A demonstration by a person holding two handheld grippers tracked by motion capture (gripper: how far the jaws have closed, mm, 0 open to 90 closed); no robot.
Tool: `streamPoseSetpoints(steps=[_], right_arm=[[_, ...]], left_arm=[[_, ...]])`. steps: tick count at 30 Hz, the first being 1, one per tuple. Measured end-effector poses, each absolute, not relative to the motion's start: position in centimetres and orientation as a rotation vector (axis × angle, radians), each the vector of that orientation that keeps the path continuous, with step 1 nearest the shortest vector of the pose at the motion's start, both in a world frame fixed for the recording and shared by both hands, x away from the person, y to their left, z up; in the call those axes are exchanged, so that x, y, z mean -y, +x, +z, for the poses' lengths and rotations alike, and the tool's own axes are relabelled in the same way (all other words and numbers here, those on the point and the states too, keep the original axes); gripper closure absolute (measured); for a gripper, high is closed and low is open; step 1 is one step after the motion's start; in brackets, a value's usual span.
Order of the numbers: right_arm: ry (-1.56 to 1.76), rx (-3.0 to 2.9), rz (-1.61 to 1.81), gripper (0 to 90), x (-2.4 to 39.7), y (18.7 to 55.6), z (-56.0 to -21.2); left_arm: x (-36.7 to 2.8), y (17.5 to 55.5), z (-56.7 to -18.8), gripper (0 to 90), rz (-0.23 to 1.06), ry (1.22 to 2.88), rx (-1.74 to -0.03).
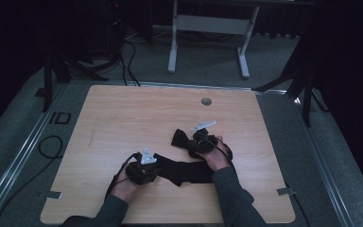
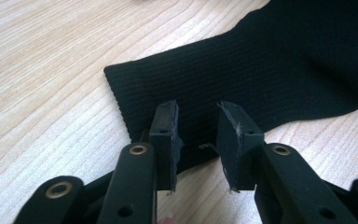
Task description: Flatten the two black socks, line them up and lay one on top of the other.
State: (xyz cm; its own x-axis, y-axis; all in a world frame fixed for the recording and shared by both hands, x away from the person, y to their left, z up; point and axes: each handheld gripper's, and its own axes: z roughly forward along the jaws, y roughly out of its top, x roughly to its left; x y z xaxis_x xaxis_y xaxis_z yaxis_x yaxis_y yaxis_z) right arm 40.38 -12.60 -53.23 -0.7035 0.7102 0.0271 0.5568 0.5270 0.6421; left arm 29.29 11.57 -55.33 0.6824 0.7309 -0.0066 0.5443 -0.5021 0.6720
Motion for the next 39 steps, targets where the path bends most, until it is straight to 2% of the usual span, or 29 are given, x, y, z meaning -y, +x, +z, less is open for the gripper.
streamPoseSetpoints(steps=[14,19,26,32,39], right_arm=[[0.936,-2.494,1.127,83.0,10.6,35.3,-48.5],[0.926,-2.496,1.163,82.9,9.5,32.9,-48.1],[0.945,-2.555,1.129,82.6,8.1,31.5,-49.8],[0.983,-2.599,1.091,82.2,7.4,31.4,-52.1],[0.99,-2.624,1.088,82.0,6.9,31.2,-53.1]], left_arm=[[-13.7,28.8,-53.7,67.5,0.476,2.093,-1.044],[-14.7,28.9,-53.4,74.4,0.503,2.061,-1.1],[-15.2,28.8,-53.1,79.8,0.505,2.033,-1.131],[-15.0,28.7,-53.2,81.3,0.493,2.047,-1.114],[-14.8,28.7,-53.3,81.9,0.486,2.062,-1.104]])
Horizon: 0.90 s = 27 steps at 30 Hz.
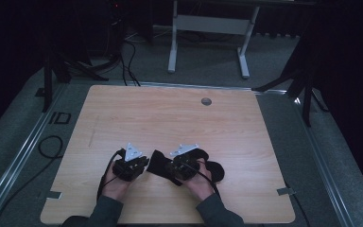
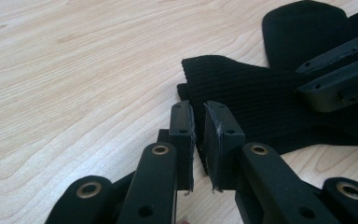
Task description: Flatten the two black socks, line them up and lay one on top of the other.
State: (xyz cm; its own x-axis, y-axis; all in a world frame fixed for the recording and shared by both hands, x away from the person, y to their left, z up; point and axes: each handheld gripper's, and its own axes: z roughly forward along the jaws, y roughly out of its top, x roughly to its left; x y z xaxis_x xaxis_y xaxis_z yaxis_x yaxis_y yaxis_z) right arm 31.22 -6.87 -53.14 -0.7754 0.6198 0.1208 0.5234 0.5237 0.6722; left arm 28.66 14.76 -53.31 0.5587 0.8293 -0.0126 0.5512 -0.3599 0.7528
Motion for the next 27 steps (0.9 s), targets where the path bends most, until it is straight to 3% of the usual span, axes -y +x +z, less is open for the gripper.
streamPoseSetpoints(steps=[22,24,27], right_arm=[[0.994,-2.675,1.052,80.6,6.6,31.3,-54.8],[0.982,-2.685,1.051,77.7,6.7,31.3,-54.7],[0.978,-2.688,1.084,65.9,6.8,31.1,-54.3]], left_arm=[[-11.7,29.0,-55.0,82.7,0.484,2.175,-1.026],[-11.5,29.1,-55.2,83.4,0.486,2.19,-1.029],[-11.4,29.1,-55.3,84.0,0.499,2.206,-1.023]])
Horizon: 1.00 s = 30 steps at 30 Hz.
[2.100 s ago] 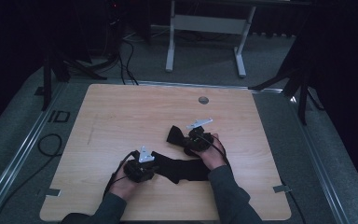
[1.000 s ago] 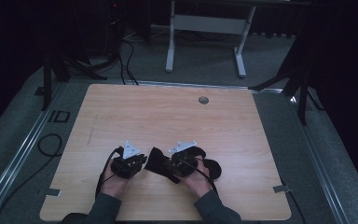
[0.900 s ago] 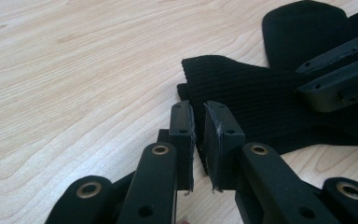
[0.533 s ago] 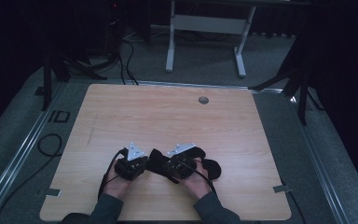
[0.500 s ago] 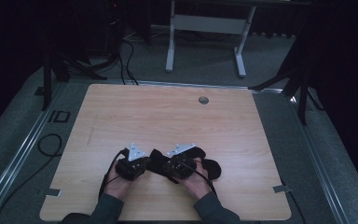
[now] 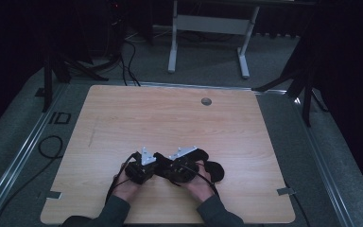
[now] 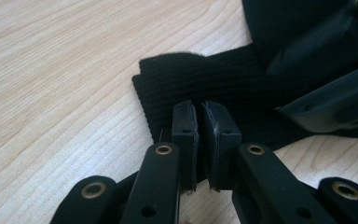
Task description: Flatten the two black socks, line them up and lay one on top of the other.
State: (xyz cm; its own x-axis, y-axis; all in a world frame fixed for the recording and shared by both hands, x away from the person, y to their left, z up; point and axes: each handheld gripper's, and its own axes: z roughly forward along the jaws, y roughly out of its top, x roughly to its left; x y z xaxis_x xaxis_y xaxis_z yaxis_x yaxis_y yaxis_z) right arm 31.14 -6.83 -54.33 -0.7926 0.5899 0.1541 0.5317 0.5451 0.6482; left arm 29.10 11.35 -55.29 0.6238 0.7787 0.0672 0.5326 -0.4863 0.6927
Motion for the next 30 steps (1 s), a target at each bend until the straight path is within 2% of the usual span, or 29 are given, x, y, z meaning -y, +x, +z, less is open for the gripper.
streamPoseSetpoints(steps=[3,9,10,19,23,30], right_arm=[[0.98,-2.636,1.121,59.9,7.5,31.3,-53.3],[1.061,-2.522,1.14,57.3,10.2,32.5,-51.7],[1.088,-2.442,1.101,55.8,11.8,33.2,-51.4],[1.299,-2.281,1.012,55.3,17.1,35.4,-52.6],[1.365,-2.277,1.009,55.4,17.7,36.3,-53.5],[1.361,-2.314,0.941,58.5,16.4,37.1,-55.0]], left_arm=[[-11.2,29.0,-55.3,84.1,0.514,2.215,-1.018],[-11.2,29.0,-55.3,84.2,0.505,2.211,-1.021],[-11.2,29.0,-55.4,84.1,0.51,2.214,-1.02],[-11.0,28.9,-55.4,83.8,0.515,2.217,-1.018],[-11.0,28.8,-55.4,83.9,0.517,2.218,-1.015],[-10.9,28.8,-55.4,83.9,0.516,2.22,-1.012]])
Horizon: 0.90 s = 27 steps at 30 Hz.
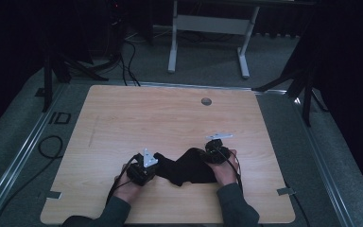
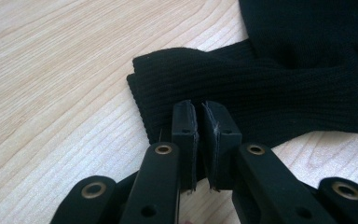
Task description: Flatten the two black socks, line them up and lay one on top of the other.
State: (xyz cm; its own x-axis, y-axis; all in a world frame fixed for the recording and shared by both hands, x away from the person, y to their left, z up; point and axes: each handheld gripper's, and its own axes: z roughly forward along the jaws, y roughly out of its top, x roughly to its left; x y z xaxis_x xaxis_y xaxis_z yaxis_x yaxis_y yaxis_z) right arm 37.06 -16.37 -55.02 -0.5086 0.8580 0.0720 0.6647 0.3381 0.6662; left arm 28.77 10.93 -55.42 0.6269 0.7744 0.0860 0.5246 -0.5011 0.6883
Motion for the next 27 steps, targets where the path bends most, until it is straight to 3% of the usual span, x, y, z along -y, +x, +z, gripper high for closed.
streamPoseSetpoints(steps=[3,10,27], right_arm=[[1.344,-2.322,0.921,62.2,15.9,37.0,-55.2],[1.333,-2.357,0.925,84.0,15.7,36.9,-55.0],[1.152,-2.268,1.023,85.8,15.1,32.1,-48.9]], left_arm=[[-10.9,28.7,-55.4,83.9,0.521,2.222,-1.011],[-10.9,28.7,-55.4,83.9,0.519,2.217,-1.012],[-10.9,28.6,-55.5,83.9,0.515,2.216,-1.01]])
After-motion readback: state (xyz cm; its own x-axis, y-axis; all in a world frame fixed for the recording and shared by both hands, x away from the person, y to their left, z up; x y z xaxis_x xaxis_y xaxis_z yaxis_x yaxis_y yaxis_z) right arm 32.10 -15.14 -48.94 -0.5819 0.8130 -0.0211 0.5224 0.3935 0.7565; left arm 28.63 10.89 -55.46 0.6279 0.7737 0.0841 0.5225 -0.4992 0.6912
